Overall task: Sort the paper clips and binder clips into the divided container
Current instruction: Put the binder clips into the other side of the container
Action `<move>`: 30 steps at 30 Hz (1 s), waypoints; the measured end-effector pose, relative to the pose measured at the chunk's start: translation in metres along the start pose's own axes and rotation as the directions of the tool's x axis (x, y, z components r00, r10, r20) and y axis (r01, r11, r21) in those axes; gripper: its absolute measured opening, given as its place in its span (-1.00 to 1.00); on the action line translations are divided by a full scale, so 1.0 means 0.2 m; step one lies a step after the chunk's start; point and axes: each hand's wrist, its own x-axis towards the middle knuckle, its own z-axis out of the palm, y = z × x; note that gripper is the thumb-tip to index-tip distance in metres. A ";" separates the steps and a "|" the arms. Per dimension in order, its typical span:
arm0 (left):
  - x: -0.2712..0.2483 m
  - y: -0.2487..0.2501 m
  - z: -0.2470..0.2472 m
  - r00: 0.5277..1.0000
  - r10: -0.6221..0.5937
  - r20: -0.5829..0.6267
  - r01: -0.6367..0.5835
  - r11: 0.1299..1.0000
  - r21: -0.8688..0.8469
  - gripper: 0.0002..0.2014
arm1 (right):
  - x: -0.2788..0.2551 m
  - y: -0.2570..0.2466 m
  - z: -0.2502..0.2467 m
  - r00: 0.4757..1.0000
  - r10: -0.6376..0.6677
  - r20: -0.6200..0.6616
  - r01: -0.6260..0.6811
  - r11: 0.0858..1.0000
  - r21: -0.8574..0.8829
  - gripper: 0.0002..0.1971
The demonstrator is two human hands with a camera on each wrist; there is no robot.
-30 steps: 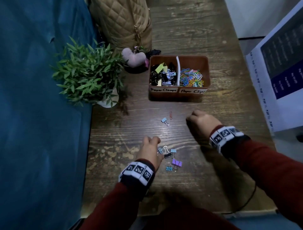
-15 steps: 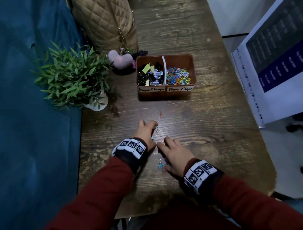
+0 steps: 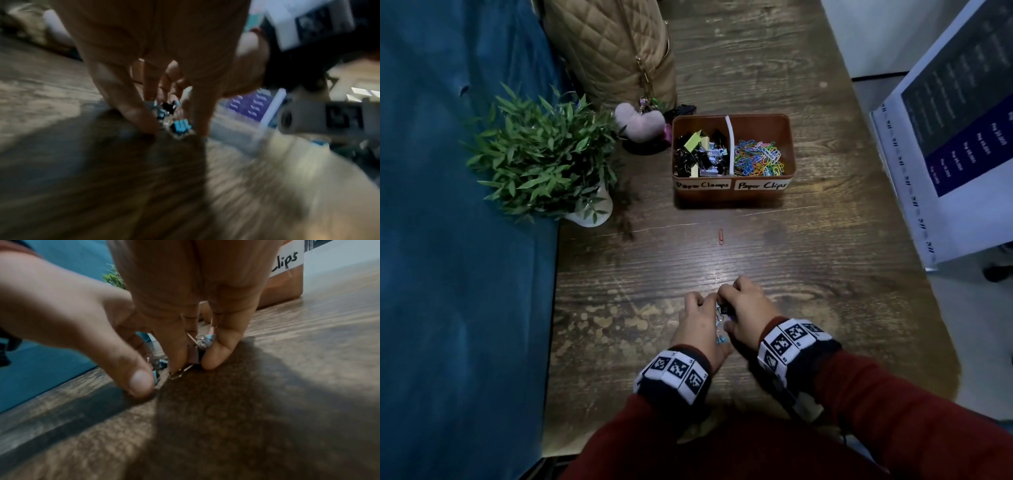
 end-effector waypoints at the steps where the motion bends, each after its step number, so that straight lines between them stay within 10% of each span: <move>1: 0.01 0.00 0.00 1.000 -0.009 -0.012 0.009 1.000 -0.001 -0.34 | 0.00 0.00 0.00 1.000 -0.003 0.013 0.003 1.000 -0.010 -0.63; 14: 0.06 0.03 0.00 0.996 0.074 -0.059 -0.077 0.996 -0.051 -0.68 | -0.04 0.04 -0.03 0.995 -0.078 0.068 0.084 0.992 -0.091 -0.74; 22: 0.08 0.02 -0.03 0.994 0.078 -0.082 -0.087 0.990 -0.111 -0.82 | 0.00 0.14 -0.34 0.970 0.238 0.051 -0.236 0.871 0.431 -0.85; 30: 0.11 -0.01 -0.05 0.989 0.143 0.040 -0.141 0.988 -0.058 -0.74 | 0.42 -0.16 -0.84 0.986 0.050 -0.162 0.029 0.890 0.455 -0.69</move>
